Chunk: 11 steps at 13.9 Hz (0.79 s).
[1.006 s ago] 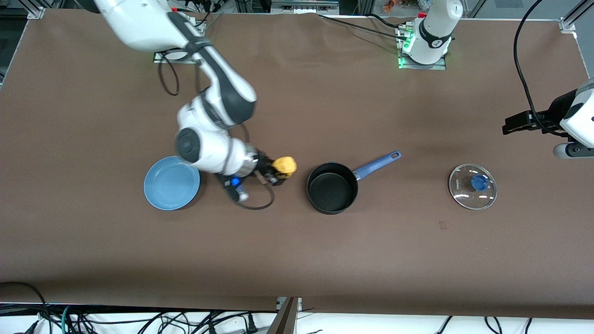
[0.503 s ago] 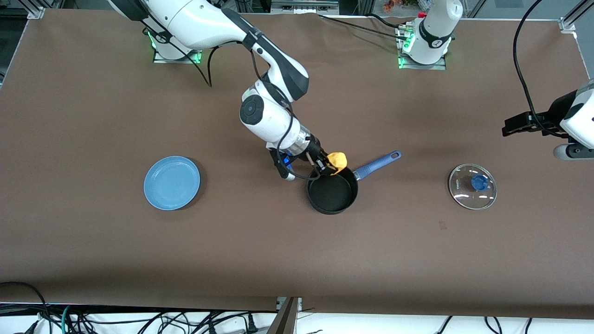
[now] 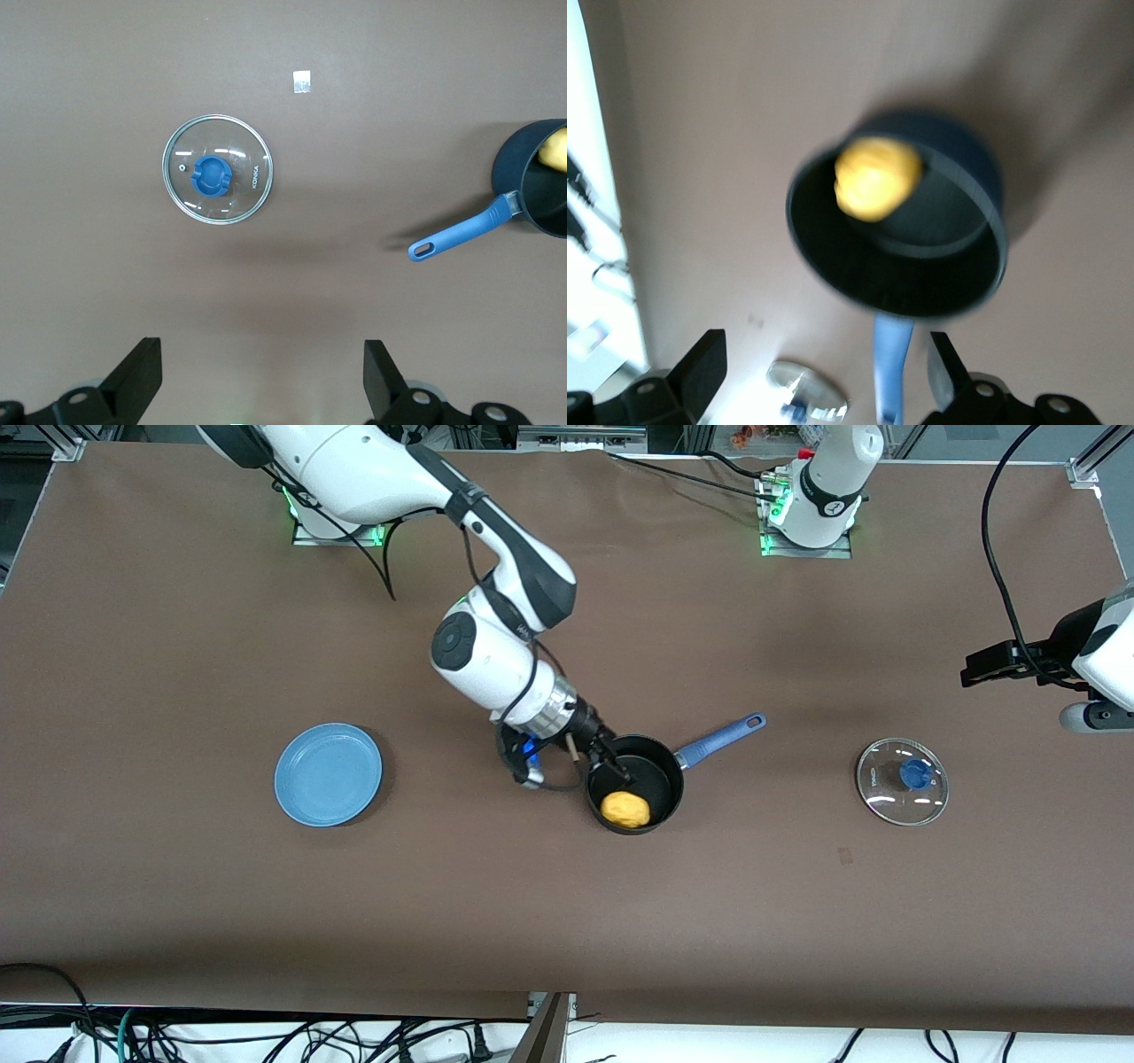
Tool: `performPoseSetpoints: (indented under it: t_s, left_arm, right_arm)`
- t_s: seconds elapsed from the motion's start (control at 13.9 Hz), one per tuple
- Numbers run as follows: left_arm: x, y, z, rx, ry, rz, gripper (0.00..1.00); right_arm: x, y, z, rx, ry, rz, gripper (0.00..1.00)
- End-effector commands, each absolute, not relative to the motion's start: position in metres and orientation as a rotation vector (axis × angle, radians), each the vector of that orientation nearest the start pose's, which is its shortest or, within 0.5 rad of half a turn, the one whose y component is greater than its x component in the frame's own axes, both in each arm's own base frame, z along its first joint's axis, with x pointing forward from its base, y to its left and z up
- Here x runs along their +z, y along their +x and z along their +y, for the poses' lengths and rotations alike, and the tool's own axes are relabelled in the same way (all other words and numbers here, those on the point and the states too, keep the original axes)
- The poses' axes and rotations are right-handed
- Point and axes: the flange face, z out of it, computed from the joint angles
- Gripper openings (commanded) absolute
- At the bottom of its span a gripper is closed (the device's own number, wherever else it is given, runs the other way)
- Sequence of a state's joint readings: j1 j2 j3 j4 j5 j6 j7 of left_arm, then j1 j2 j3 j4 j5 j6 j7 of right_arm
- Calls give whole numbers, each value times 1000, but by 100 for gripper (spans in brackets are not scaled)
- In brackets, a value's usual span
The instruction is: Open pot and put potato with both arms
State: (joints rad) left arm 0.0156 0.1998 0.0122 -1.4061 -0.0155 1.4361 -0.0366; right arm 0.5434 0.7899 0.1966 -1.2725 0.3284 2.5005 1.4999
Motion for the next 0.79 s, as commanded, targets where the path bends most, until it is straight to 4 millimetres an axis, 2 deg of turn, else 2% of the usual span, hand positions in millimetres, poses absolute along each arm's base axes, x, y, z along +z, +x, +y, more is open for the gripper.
performPoseSetpoints:
  t_s: [0.0,0.14,0.22,0.29,0.36,0.57,0.72]
  left_arm:
    - [579,603,11,268,-3134,-109,100]
    - [579,603,12,268,-3135,-112,100]
    - [579,603,12,268,-3135,-114,100]
    - [579,603,12,268,-3135,-112,100]
    - [579,603,15,268,-3137,-119,100]
    - [579,603,19,268,-3143,-128,100]
    - [580,603,19,266,-3140,-126,100]
  right_arm:
    - [360,625,449,110,-2460,1215,100]
    - [393,631,399,43,-2497,1260,100]
    - [408,626,376,28,-2509,1272,100]
    - [429,614,364,10,-2532,1224,100]
    - [444,602,340,8,-2568,1197,100]
    - [501,586,288,71,-2719,994,100]
    - [531,576,245,124,-2829,797,100]
